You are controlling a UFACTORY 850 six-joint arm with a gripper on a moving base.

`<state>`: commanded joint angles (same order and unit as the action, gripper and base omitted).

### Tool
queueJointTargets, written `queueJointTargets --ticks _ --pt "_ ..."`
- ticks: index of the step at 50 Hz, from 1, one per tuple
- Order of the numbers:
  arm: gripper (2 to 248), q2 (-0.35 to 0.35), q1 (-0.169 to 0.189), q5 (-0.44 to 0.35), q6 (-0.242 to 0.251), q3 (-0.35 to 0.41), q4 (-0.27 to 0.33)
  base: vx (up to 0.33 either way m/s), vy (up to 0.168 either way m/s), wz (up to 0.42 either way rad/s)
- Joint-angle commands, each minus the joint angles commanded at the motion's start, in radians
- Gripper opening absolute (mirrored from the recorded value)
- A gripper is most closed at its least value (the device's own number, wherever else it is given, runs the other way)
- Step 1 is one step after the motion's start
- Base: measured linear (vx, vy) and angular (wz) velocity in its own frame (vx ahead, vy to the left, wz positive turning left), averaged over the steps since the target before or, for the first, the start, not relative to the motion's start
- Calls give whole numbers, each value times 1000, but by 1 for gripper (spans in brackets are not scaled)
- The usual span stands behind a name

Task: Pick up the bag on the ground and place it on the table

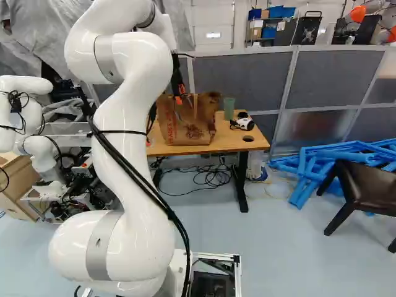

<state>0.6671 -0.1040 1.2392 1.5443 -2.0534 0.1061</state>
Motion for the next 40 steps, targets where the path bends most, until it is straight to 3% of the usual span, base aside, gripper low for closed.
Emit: queueJointTargets --ticks 40 --pt "247 -229 -11 0 0 196 0 0 0 0"
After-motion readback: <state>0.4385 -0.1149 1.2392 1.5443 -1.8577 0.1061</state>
